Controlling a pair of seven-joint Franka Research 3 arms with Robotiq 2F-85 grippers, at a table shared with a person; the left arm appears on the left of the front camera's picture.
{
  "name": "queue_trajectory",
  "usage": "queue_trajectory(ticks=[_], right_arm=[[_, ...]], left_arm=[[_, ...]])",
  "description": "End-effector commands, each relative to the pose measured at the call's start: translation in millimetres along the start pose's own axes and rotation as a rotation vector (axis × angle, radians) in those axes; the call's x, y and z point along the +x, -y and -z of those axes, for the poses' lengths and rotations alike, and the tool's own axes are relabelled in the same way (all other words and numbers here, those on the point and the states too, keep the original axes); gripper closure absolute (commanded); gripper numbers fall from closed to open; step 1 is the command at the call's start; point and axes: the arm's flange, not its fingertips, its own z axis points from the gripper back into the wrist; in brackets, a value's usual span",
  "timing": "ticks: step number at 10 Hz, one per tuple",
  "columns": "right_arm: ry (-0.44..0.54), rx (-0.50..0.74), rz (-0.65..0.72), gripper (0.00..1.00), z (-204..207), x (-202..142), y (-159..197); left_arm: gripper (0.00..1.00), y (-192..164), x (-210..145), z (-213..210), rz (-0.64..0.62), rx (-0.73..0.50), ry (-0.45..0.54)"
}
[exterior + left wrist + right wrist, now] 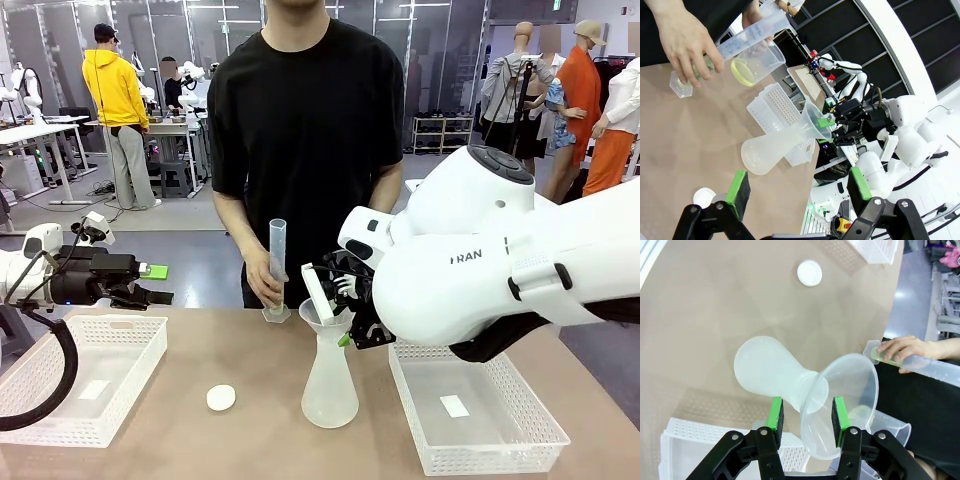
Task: Prepare the solutions needed for the experiment.
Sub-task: Once the solution is in the Big flask , pick up the Plastic Funnel and place it back into the right Organizing basket.
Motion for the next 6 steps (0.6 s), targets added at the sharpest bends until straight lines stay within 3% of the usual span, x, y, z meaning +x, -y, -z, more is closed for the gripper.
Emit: queue_trajectory(ticks=[1,6], right_arm=[[-0.06,-0.062,0.013,0.5,-17,26,-17],[-0.037,-0.076,0.081,0.5,-70,1,-31]], left_arm=[[0.0,0,2,2,0.021,0.014,0.005],[0.0,0,2,2,0.021,0.014,0.005]])
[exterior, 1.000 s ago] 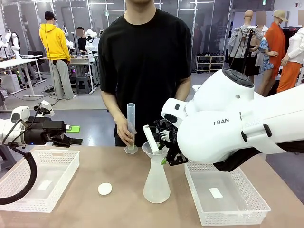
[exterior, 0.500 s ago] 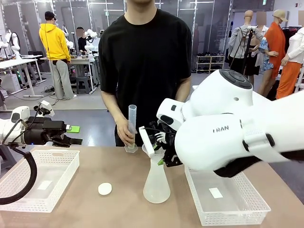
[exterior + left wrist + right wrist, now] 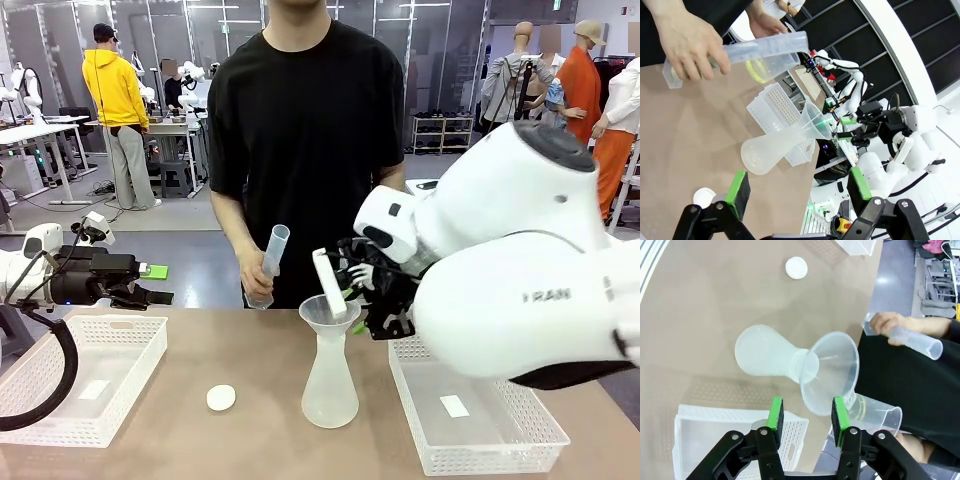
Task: Prepare the solutions needed for the experiment.
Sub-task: Once the solution is in the Big flask , pick up the Plastic Funnel and place it back into the right Organizing basket.
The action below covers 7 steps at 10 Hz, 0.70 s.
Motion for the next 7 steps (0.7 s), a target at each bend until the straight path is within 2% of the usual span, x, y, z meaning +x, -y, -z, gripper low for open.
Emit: queue_trajectory(ticks=[1,2,4,5,6,7], right_arm=[[0.007,0.034,0.074,0.5,-29,-17,-20],[0.012,0.063,0.132,0.5,-41,-33,-27],[0.122,0.094,0.358,0.5,-54,-61,-43],[0.146,0.099,0.467,0.5,-53,-70,-48],[0.188,0.073,0.498,0.5,-51,-69,-50],[0.106,0.116,0.327,0.5,-55,-63,-2]], left_arm=[[0.0,0,2,2,0.021,0.014,0.004],[0.0,0,2,2,0.021,0.014,0.004],[0.0,0,2,2,0.021,0.014,0.004],[0.0,0,2,2,0.021,0.014,0.004],[0.0,0,2,2,0.021,0.014,0.004],[0.0,0,2,2,0.021,0.014,0.004]])
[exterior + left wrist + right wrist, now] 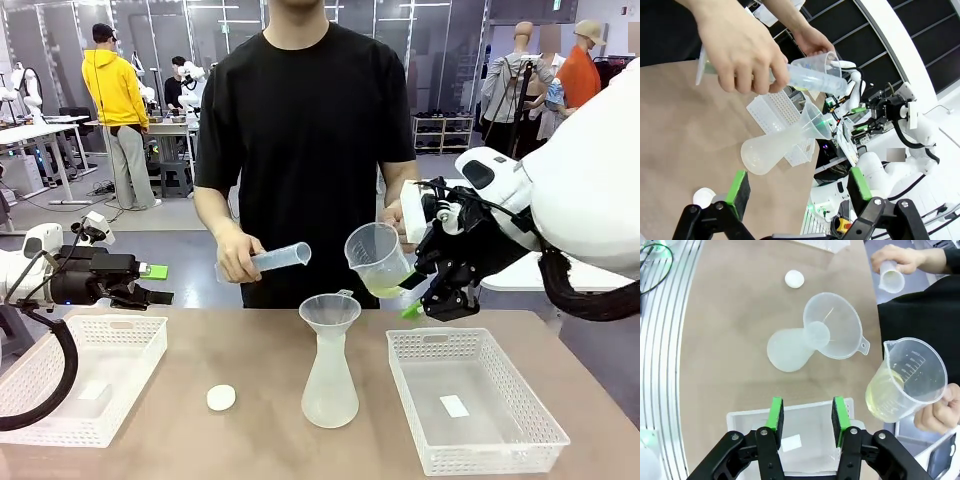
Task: Prepare the solutions needed for the experiment.
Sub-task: Once the solution is in the Big flask , pick up the Plastic Funnel and place it back into the right Organizing basket.
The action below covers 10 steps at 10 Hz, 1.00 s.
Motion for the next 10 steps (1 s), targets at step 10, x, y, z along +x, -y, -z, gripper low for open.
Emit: queue_trajectory(ticks=[10], right_arm=[[0.134,0.113,0.754,0.5,28,-66,-31]], left_arm=[[0.0,0,2,2,0.021,0.014,0.004]])
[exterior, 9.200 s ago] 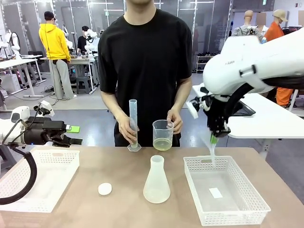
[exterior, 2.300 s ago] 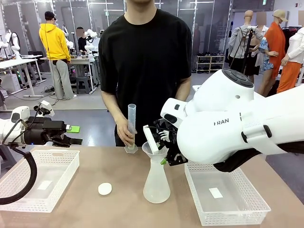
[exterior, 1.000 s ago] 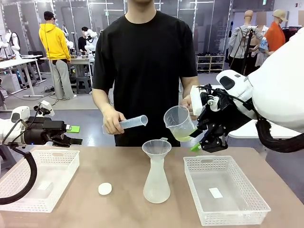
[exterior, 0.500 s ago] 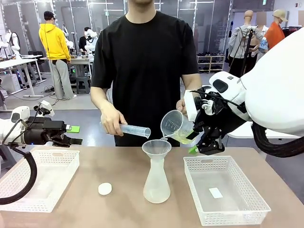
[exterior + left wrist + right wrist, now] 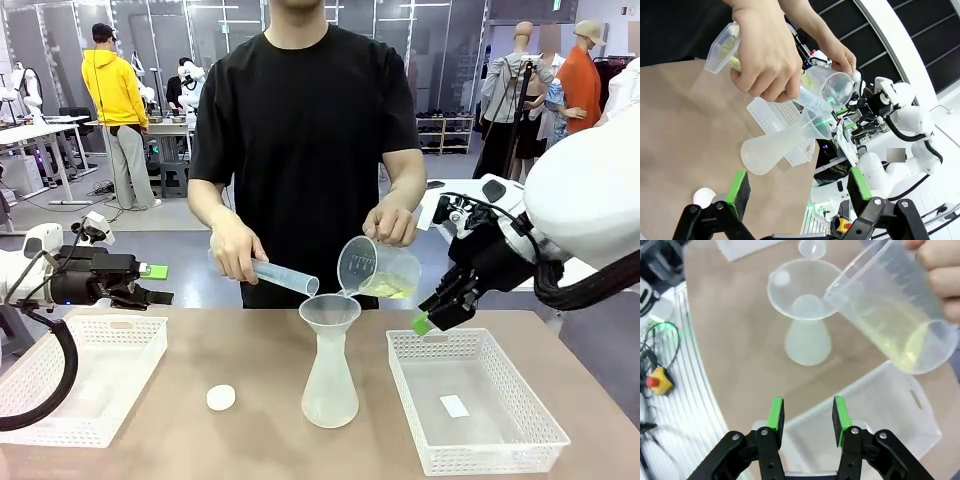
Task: Prepare the solutions needed for the experiment.
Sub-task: Once the solution is in the Big flask , pick up the Plastic Funnel and place it back into the right Organizing basket.
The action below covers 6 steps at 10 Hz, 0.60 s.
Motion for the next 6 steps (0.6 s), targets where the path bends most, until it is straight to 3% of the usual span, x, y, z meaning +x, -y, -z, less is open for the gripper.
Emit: queue_trajectory(ticks=[1,3,5,6], right_arm=[[0.186,0.064,0.245,0.5,5,-47,-24],[0.251,0.131,0.427,0.5,4,-73,-25],[0.154,0.182,0.582,0.5,10,-91,-23],[0.165,0.228,0.647,0.5,12,-96,-21]], left_arm=[[0.0,0,2,2,0.021,0.014,0.004],[0.0,0,2,2,0.021,0.014,0.004],[0.0,0,2,2,0.021,0.014,0.004],[0.0,0,2,2,0.021,0.014,0.004]])
